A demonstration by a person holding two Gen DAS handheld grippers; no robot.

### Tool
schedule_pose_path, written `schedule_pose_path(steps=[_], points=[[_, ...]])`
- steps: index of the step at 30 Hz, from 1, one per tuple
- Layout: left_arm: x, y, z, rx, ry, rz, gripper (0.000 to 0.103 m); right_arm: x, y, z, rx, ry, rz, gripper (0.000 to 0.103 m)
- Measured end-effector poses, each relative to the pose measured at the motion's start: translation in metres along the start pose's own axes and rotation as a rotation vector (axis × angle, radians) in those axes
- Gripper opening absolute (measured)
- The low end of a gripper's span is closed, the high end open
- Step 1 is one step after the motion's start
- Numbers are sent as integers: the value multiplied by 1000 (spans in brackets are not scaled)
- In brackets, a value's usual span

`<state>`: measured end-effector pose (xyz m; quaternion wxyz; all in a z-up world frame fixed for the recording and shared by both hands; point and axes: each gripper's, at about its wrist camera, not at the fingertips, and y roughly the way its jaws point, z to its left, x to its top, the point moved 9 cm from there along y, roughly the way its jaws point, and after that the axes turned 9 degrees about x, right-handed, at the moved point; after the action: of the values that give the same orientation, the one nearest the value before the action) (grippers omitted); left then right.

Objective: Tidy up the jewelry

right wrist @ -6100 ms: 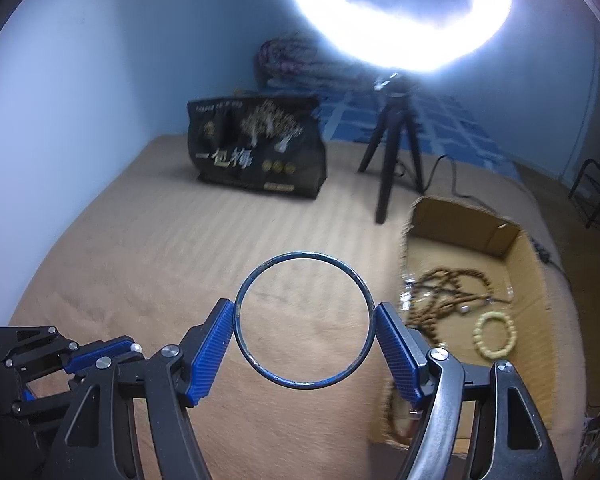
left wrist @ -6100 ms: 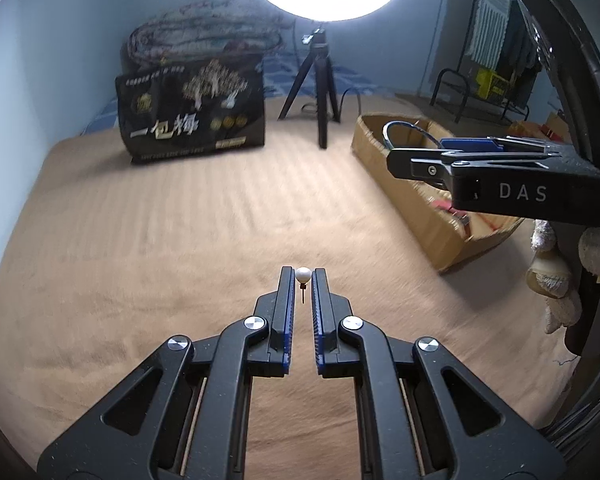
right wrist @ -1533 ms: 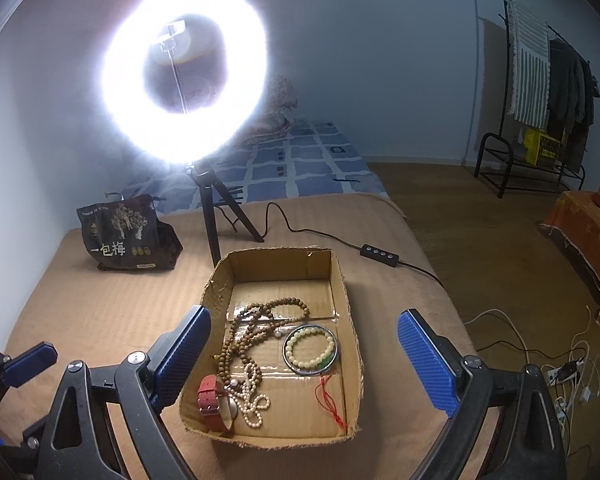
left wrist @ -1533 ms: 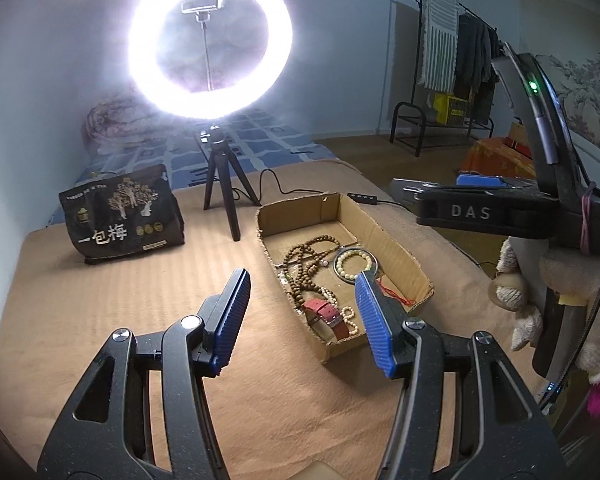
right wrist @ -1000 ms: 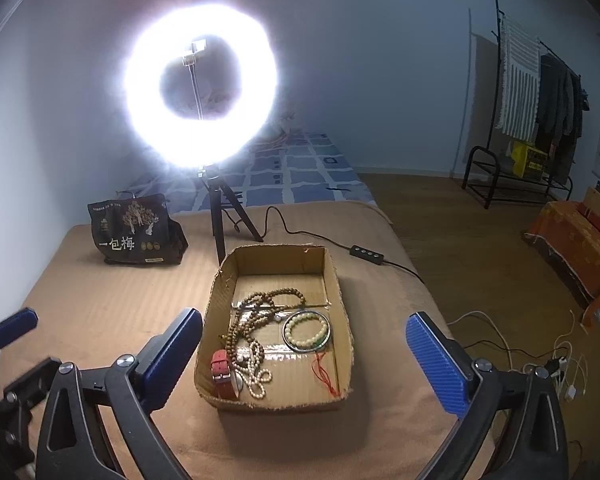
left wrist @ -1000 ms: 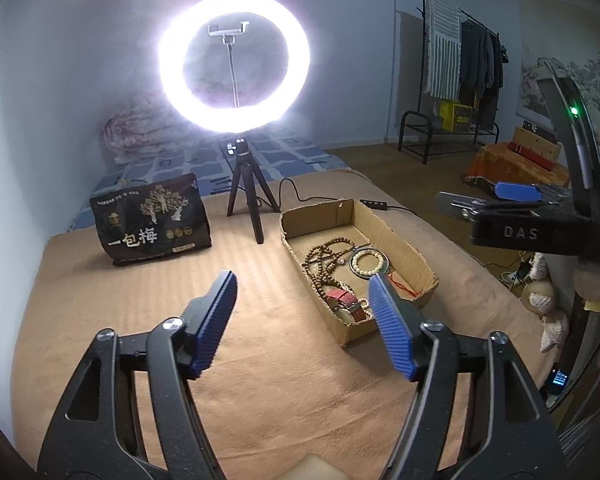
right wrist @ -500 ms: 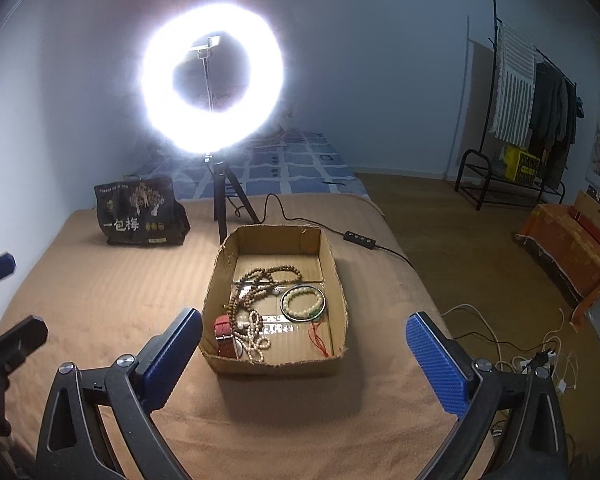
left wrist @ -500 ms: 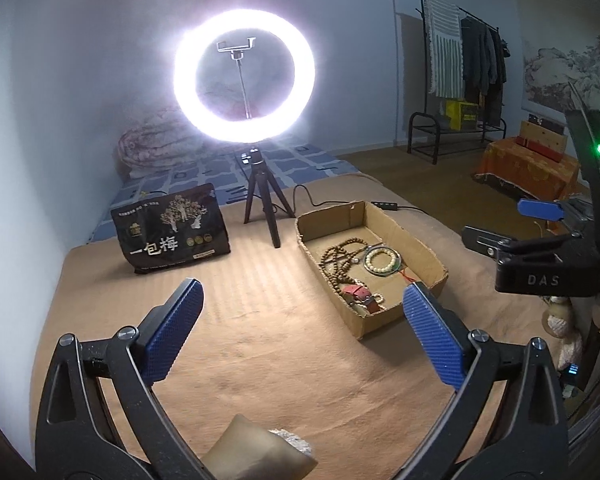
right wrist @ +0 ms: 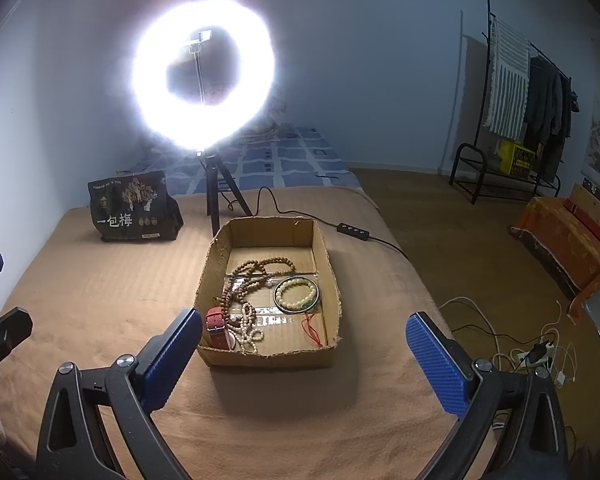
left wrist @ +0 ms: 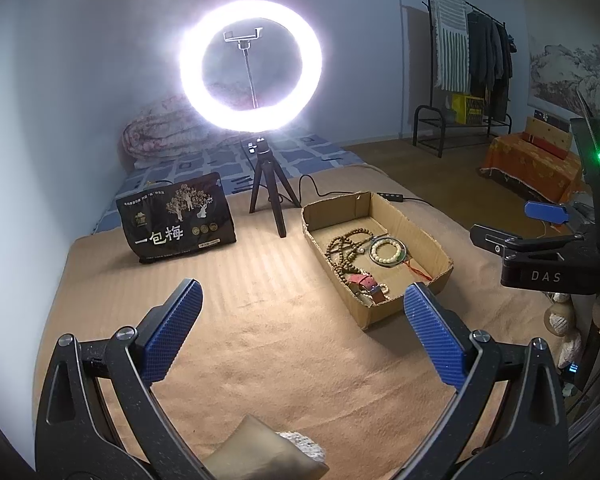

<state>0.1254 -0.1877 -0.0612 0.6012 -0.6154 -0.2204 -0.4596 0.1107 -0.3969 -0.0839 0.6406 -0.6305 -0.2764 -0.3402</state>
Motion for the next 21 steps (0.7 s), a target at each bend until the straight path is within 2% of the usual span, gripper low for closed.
schedule_pose_path(steps=[21], points=[[-1,1,1,-5,-4,6,103,-5,4,0,7,0,22,103]])
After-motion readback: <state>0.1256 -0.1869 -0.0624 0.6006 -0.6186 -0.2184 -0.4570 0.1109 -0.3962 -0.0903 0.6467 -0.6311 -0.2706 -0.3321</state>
